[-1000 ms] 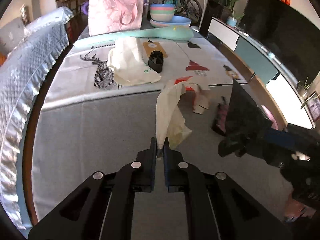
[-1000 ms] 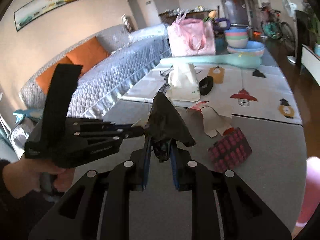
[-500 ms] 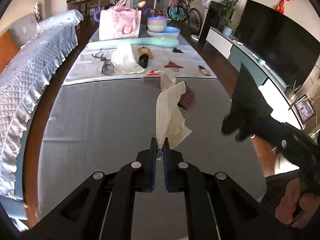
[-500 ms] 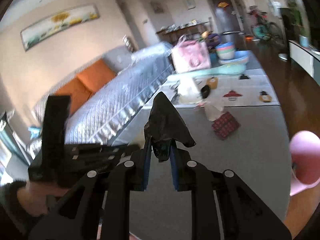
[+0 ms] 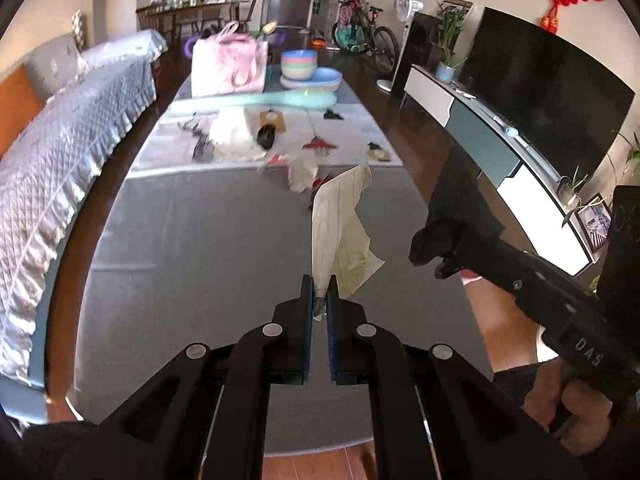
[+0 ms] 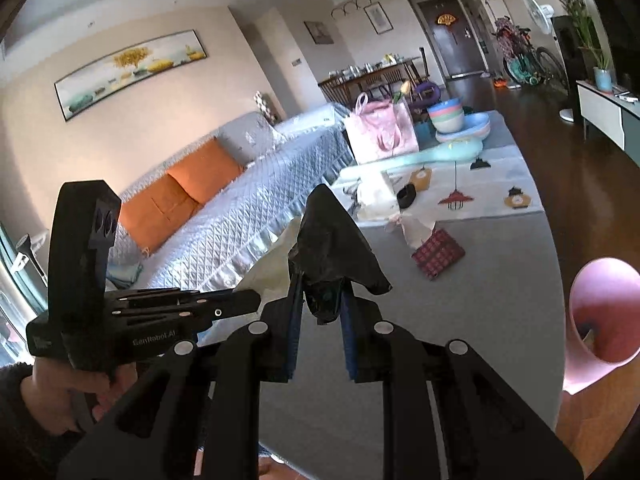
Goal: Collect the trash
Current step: 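Carry the tissue and black bag over the pink bin with both grippers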
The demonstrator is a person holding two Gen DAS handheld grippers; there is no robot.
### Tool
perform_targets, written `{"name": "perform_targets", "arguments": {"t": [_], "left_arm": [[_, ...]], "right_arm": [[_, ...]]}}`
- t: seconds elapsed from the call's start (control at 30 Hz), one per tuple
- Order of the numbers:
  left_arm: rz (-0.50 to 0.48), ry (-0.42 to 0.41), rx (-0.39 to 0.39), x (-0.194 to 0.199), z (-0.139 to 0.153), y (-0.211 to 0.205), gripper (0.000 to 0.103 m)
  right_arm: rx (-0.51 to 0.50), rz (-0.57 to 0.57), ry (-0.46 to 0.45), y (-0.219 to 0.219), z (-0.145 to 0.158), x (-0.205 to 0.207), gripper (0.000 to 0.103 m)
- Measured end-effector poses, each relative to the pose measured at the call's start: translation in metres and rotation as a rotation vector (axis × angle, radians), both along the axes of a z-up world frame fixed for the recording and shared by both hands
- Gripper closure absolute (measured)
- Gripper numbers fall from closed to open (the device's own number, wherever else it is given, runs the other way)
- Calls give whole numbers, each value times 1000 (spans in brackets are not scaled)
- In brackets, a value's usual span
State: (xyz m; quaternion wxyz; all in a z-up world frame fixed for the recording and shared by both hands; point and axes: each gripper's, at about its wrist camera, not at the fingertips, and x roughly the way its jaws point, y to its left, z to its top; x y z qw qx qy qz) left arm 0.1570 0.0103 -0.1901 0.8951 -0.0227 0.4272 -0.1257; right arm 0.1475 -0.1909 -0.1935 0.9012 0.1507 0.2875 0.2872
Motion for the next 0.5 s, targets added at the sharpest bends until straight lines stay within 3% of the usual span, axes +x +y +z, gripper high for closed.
{"name": "perform_targets", "arguments": {"t": [0.17,0.33,0.5], "left_arm": [[-27,-46,69,11,10,-27,97],[-58,-128,158,16,15,-57,97],[-96,-111,182,30,11,-82,97]], "right_arm": [[30,-14,-1,-23,-1,12,84],[-62,-89,-44,-38,-6,28,84],[-59,-107,-57,-53,-8,46,85]]}}
